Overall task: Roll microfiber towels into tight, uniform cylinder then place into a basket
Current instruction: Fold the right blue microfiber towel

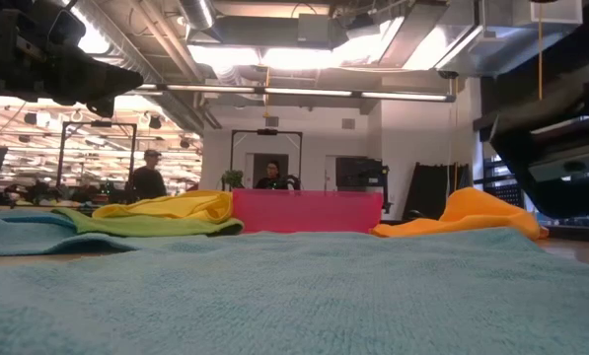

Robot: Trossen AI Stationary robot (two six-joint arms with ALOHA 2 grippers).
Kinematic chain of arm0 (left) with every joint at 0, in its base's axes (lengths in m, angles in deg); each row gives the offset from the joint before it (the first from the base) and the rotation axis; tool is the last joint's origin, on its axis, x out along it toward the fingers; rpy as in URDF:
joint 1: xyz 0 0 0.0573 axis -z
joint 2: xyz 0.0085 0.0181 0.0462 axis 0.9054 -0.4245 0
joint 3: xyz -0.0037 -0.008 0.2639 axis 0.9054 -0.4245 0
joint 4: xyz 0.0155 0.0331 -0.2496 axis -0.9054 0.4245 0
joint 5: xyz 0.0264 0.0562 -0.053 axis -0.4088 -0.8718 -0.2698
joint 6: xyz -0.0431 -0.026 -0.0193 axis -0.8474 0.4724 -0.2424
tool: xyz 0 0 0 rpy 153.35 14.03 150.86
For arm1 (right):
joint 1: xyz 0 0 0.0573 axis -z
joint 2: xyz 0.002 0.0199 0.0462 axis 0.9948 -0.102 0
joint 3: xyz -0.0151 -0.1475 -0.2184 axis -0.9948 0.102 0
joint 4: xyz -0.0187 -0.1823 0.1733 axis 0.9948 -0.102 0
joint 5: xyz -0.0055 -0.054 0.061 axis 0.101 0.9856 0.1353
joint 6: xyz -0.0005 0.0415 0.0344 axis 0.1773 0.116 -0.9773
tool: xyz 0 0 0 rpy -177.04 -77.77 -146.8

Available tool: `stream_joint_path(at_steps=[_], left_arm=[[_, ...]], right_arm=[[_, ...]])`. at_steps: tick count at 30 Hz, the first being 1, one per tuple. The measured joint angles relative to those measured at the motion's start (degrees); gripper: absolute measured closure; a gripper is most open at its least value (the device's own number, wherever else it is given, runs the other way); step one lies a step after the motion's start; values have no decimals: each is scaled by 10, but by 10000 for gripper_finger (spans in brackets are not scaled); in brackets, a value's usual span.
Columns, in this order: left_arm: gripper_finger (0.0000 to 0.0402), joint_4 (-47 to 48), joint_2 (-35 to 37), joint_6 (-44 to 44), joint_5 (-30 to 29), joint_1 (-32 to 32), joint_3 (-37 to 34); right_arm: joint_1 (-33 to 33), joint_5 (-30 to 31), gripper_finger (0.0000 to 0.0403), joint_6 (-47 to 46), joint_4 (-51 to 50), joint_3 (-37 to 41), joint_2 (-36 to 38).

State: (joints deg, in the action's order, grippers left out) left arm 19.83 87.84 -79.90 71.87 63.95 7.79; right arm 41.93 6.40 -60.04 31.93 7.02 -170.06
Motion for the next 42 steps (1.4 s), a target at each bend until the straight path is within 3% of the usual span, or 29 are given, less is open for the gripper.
stream_joint_path(at_steps=[6,14,19,27,31,36,42], left_arm=[[388,0,0,0,0,0,0],[388,0,0,0,0,0,0],[388,0,0,0,0,0,0],[388,-3,0,-4,0,0,0],[388,-38,0,-176,-2,0,0],[388,-103,0,-257,-31,0,0],[388,-117,0,-229,-27,0,0]], right_arm=[[0,25,231,17,-42,-2,2],[6,28,330,44,-55,-1,2],[29,-23,394,41,-59,1,10],[60,-51,398,54,-58,4,51],[70,-37,398,53,-62,13,70],[83,-13,399,38,-58,37,104],[91,28,401,22,-44,72,154]])
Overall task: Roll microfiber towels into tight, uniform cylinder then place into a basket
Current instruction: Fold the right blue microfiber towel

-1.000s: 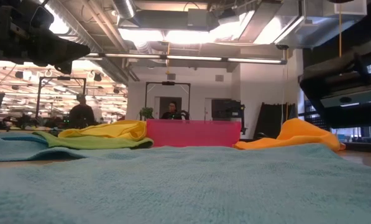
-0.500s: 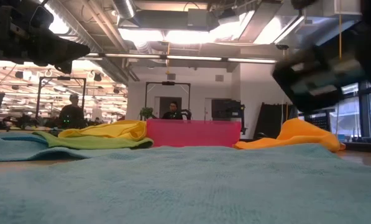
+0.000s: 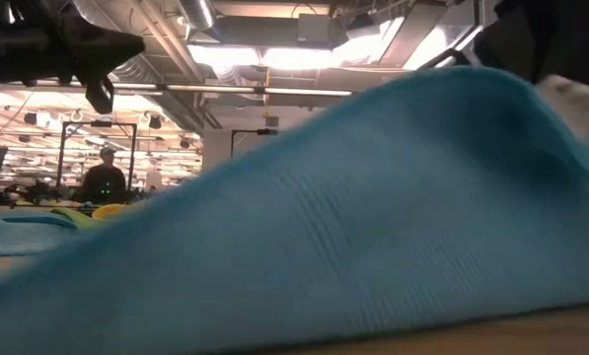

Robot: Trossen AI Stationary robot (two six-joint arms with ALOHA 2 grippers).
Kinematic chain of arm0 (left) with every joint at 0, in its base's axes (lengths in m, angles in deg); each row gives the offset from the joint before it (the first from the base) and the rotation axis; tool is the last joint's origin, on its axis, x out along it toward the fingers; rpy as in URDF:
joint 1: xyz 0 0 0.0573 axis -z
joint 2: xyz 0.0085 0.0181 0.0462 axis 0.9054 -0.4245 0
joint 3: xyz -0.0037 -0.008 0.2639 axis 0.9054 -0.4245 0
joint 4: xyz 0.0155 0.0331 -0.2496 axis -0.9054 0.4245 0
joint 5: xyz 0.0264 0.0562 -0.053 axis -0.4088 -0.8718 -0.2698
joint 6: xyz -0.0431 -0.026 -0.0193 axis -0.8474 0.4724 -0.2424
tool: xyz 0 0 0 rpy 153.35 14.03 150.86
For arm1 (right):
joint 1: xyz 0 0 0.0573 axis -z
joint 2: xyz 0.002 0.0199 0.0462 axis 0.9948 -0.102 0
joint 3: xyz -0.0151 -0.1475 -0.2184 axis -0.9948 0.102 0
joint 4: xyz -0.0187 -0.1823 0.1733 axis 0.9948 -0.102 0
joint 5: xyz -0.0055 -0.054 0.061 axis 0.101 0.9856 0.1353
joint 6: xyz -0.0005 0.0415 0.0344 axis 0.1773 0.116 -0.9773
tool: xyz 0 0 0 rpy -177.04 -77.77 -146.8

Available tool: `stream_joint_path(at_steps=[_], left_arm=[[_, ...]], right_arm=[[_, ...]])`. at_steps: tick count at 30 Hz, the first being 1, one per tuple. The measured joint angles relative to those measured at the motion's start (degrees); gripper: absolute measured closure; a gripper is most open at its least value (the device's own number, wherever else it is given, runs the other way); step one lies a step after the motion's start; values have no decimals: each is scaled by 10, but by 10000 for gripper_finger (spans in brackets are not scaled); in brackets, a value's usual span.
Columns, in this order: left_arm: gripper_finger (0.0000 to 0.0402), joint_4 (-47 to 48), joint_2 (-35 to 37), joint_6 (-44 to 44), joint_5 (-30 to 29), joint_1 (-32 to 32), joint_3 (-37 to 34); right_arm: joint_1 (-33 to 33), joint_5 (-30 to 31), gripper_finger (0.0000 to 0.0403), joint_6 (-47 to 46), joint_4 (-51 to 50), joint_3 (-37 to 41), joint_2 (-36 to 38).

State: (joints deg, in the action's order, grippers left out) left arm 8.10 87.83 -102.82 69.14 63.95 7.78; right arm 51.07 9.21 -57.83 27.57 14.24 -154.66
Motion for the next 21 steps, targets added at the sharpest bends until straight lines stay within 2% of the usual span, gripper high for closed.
stream_joint_path(at_steps=[6,14,21], left_arm=[[388,-16,-41,60,53,25,0],[388,-100,-132,167,60,91,7],[388,-108,-249,246,62,153,72]], right_arm=[[0,56,401,-14,9,37,58],[0,157,402,-53,33,92,131],[3,219,401,-94,38,127,156]])
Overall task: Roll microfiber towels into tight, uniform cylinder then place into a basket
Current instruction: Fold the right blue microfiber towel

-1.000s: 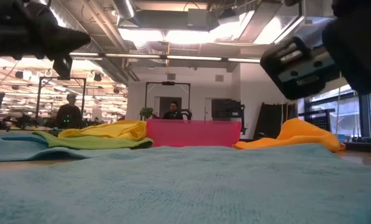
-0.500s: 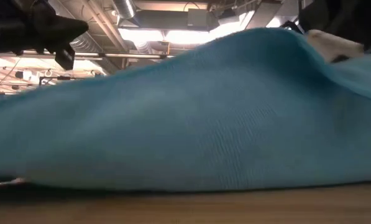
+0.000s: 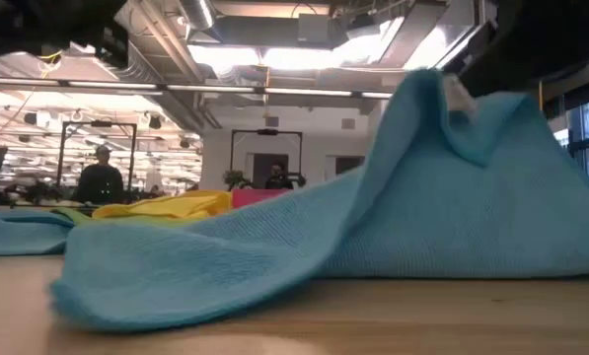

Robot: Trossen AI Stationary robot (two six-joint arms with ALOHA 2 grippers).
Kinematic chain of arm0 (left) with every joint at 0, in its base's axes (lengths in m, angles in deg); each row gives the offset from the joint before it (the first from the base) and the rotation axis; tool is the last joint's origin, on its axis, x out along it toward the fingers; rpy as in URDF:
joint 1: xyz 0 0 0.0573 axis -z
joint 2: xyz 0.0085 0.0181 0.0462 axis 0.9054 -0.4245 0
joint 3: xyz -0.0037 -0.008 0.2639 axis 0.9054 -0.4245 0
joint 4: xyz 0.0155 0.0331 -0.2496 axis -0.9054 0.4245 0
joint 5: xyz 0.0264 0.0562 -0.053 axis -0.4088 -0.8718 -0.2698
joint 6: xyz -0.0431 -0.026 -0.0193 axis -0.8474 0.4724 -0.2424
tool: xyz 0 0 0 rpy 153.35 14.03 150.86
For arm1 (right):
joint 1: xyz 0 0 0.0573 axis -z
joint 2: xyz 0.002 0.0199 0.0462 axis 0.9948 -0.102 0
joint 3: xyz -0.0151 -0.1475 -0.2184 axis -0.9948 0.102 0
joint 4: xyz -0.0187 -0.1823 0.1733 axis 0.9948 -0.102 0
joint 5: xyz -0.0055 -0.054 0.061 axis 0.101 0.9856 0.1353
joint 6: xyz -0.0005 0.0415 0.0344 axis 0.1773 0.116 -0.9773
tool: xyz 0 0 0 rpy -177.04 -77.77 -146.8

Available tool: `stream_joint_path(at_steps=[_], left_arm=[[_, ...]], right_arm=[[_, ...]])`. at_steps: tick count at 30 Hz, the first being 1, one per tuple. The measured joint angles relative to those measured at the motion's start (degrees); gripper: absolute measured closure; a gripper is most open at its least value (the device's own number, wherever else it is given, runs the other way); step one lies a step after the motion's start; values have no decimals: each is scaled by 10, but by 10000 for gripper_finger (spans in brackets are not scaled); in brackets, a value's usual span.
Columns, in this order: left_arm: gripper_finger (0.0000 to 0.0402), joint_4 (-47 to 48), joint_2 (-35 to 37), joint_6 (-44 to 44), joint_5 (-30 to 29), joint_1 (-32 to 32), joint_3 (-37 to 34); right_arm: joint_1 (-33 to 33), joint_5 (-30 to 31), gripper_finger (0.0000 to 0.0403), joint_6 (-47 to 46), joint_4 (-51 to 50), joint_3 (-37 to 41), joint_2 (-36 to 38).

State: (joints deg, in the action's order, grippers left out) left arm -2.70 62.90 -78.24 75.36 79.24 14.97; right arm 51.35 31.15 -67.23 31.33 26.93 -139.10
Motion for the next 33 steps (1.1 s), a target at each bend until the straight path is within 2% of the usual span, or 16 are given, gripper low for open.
stream_joint_path(at_steps=[7,11,16,20,26,33], left_arm=[[388,-2,-183,52,-7,41,104],[388,-36,-296,53,-7,50,161],[388,-56,-390,86,-7,53,228],[388,-60,-434,79,-7,53,274],[388,-65,-474,-8,-6,59,334],[388,-60,-504,-61,-4,65,347]], right_arm=[[21,3,400,-24,-6,12,2],[22,3,399,-25,-6,12,2],[22,3,399,-37,-10,12,2],[22,-7,399,-39,-10,12,2],[22,-12,398,-39,-9,12,3],[22,-19,398,-36,-10,11,21]])
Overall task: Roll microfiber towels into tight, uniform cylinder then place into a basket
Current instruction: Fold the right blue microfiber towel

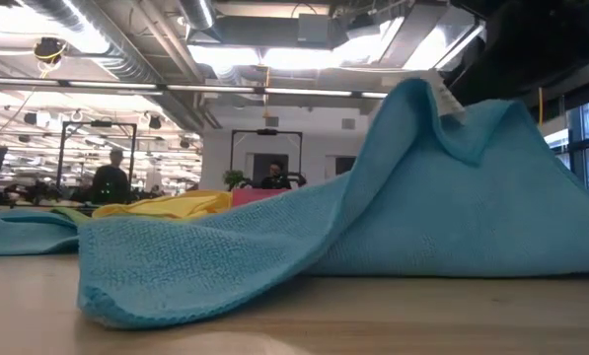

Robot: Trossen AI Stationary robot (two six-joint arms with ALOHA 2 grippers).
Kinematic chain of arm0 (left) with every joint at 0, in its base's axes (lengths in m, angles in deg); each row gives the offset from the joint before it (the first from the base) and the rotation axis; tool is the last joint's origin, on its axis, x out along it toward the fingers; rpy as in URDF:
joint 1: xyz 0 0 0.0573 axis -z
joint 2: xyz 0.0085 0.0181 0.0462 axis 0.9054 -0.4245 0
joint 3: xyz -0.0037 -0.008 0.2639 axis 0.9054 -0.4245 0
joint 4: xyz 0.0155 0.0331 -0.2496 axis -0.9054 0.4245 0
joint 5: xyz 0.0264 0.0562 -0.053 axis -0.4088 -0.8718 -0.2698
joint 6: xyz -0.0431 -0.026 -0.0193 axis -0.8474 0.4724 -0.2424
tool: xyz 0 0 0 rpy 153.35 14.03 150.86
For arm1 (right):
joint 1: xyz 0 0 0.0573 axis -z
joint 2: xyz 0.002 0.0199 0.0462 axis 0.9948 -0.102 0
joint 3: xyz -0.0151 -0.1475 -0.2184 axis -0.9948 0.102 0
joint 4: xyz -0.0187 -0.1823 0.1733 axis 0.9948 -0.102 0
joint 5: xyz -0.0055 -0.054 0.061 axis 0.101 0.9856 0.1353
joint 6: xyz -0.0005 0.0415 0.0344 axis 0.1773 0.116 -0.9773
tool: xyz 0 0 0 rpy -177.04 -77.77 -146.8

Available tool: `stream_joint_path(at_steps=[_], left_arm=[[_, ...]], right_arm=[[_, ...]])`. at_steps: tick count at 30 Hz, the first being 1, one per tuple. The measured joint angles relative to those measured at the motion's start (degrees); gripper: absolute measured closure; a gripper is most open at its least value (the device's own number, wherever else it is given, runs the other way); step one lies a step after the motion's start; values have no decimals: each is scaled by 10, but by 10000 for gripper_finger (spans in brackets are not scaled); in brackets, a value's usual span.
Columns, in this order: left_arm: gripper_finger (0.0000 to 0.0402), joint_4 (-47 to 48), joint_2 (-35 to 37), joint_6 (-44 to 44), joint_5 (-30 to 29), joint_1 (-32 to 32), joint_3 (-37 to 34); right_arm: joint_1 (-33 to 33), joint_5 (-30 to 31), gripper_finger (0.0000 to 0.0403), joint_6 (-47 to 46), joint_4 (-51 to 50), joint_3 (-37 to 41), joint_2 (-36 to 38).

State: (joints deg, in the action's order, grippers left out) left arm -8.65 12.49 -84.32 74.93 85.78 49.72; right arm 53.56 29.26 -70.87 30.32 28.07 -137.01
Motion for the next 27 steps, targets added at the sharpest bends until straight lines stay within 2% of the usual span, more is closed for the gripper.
stream_joint_path(at_steps=[4,10,15,23,27], left_arm=[[388,2,-36,-7,-7,7,0],[388,-50,-112,-23,-49,26,0],[384,-66,-140,-58,-75,32,12],[320,6,-187,-90,-93,55,61],[287,73,-216,-86,-105,74,87]], right_arm=[[0,0,398,7,0,0,22],[0,11,398,8,-7,0,31],[0,16,398,-18,-43,0,31],[0,16,398,-28,-50,0,31],[0,64,398,-49,-78,0,31]])
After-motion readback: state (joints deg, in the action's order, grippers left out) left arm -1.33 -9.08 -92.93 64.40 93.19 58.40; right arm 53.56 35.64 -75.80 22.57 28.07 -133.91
